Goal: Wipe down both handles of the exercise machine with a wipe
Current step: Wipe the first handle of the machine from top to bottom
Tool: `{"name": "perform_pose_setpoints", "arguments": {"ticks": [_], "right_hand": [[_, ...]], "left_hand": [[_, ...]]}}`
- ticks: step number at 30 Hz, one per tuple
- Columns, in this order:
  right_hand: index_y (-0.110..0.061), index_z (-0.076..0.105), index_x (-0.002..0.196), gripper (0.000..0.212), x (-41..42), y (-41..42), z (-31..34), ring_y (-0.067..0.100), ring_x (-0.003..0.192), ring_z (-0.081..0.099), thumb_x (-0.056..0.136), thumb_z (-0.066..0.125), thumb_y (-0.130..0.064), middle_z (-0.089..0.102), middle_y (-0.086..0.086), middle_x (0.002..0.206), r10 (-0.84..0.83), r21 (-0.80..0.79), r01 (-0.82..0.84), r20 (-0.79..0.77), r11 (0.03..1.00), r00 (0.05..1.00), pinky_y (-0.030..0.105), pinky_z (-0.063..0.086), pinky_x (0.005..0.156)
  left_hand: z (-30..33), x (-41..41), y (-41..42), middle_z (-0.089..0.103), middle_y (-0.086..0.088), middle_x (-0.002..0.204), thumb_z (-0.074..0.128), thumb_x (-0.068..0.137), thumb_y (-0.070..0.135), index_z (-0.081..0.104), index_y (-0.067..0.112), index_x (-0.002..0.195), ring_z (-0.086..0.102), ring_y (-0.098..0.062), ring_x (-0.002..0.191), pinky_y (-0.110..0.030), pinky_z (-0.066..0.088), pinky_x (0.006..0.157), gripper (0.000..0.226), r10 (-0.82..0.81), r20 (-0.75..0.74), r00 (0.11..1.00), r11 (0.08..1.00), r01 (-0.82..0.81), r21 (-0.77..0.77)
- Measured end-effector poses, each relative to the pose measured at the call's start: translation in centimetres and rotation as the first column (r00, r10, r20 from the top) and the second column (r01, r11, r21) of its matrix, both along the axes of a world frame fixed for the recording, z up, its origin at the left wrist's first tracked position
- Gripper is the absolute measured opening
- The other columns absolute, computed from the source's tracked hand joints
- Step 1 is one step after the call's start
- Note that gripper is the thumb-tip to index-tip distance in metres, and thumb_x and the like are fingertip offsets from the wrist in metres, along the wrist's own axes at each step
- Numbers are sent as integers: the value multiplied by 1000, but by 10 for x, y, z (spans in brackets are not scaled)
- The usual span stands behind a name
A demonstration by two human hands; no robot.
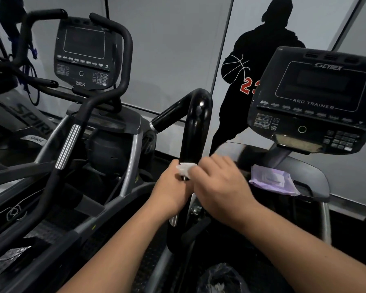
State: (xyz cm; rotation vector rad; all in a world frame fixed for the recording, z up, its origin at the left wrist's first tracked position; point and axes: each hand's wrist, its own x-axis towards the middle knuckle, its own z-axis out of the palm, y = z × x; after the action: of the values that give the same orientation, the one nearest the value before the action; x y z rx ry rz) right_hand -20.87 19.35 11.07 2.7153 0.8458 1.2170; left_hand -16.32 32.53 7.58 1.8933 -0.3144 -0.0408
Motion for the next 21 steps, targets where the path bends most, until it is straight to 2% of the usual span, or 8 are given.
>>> {"name": "perform_pose_setpoints", "arguments": {"ticks": [3, 6, 8, 10, 13, 16, 19, 21], "right_hand": [[-5, 60, 82, 8, 18, -10, 31, 31, 66, 46, 86, 53, -3, 52, 14, 75, -32, 136, 23, 68, 991, 997, 45, 37, 59], [-1, 60, 89, 5, 39, -18, 70, 32, 70, 50, 90, 55, -3, 55, 12, 79, -64, 450, 19, 84, 893, 994, 48, 44, 62], [-4, 60, 94, 5, 41, -16, 66, 25, 73, 50, 90, 56, -4, 54, 4, 82, -8, 549, -16, 40, 836, 999, 46, 46, 65], [-3, 61, 94, 8, 30, -5, 38, 26, 75, 50, 88, 55, -2, 52, 6, 83, 44, 532, -51, 25, 845, 999, 43, 45, 66], [1, 65, 88, 12, 8, 6, 0, 31, 70, 49, 84, 54, 2, 53, 13, 79, 86, 383, -72, -21, 921, 996, 43, 43, 61], [0, 66, 88, 12, 17, 1, 22, 29, 70, 46, 83, 56, 3, 54, 13, 77, 73, 291, -71, 3, 954, 997, 42, 40, 61], [-3, 63, 109, 19, 31, 5, 69, 26, 75, 50, 90, 58, -4, 59, 7, 81, 5, 449, 1, -12, 893, 1000, 36, 39, 65], [-6, 61, 106, 15, 39, 7, 85, 25, 75, 53, 94, 54, -11, 59, 3, 80, -4, 482, 37, -70, 875, 998, 41, 45, 66]], "left_hand": [[-2, 0, 2, 71, 7, 94, 74, 68, 53, 57, 31, 100, 68, -15, 91, -46, 57, 85, 42, 28, -31, 999, 998, -29, -52], [-2, -2, 4, 71, 5, 97, 74, 77, 45, 57, 30, 99, 68, -15, 94, -46, 56, 90, 31, 10, -31, 999, 998, -12, -59], [-2, -2, 4, 72, 5, 97, 72, 73, 50, 58, 30, 99, 69, -15, 94, -47, 57, 89, 36, 7, -30, 1000, 998, -9, -65], [-1, -1, 3, 72, 5, 95, 75, 70, 51, 58, 30, 98, 69, -16, 92, -46, 57, 87, 39, 17, -28, 999, 998, -19, -65], [0, 0, 1, 70, 7, 93, 79, 79, 38, 55, 29, 100, 67, -14, 88, -36, 56, 79, 32, 20, -30, 999, 998, -21, -52], [0, 1, 1, 70, 6, 96, 80, 80, 39, 57, 29, 102, 67, -12, 91, -37, 57, 82, 34, 19, -22, 1000, 998, -20, -62], [-2, 3, 2, 70, 7, 98, 80, 82, 38, 57, 32, 100, 66, -13, 95, -42, 55, 90, 30, 17, -40, 999, 997, -20, -71], [-4, 4, 2, 69, 9, 96, 79, 81, 40, 56, 34, 99, 66, -12, 94, -40, 55, 89, 29, 3, -33, 999, 998, -5, -60]]}}
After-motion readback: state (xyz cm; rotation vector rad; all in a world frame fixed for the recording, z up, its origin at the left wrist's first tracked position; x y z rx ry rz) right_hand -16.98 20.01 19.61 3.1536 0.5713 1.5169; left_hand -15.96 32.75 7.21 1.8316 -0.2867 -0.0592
